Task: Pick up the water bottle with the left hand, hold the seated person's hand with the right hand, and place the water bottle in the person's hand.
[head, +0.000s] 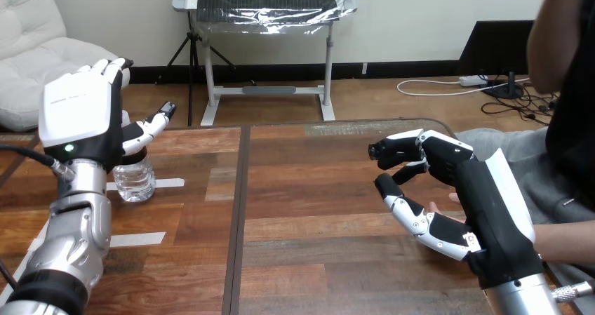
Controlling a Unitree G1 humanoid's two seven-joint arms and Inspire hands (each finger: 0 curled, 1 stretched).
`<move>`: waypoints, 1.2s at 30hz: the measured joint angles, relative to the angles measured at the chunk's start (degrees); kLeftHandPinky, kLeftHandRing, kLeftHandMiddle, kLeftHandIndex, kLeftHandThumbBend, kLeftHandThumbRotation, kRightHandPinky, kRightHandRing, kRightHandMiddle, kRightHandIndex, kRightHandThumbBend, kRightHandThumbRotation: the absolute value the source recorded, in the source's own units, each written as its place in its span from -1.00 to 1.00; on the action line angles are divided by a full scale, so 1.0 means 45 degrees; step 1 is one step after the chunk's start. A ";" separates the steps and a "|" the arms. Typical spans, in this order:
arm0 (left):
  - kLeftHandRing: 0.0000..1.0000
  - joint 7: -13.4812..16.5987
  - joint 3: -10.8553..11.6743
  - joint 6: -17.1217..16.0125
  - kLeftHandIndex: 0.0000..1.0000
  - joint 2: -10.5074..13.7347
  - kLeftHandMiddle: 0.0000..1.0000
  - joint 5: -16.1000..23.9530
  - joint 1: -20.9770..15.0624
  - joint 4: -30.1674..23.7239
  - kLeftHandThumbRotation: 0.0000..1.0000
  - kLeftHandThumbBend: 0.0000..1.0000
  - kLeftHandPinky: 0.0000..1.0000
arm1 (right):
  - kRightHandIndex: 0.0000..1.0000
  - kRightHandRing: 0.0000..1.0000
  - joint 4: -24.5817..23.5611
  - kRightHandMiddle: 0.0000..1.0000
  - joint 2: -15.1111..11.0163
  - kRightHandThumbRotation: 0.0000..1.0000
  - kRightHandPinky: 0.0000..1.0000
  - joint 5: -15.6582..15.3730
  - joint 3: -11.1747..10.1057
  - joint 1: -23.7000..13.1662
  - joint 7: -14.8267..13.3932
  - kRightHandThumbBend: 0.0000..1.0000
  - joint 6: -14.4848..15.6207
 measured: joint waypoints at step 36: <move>0.78 -0.0124 -0.1033 -0.0038 0.77 0.0035 0.79 -0.0212 -0.1075 0.2424 0.86 0.16 0.75 | 0.21 0.20 0.0000 0.28 -0.0025 -1.00 -0.03 0.0004 -0.0034 -0.0070 -0.0001 -0.18 0.0007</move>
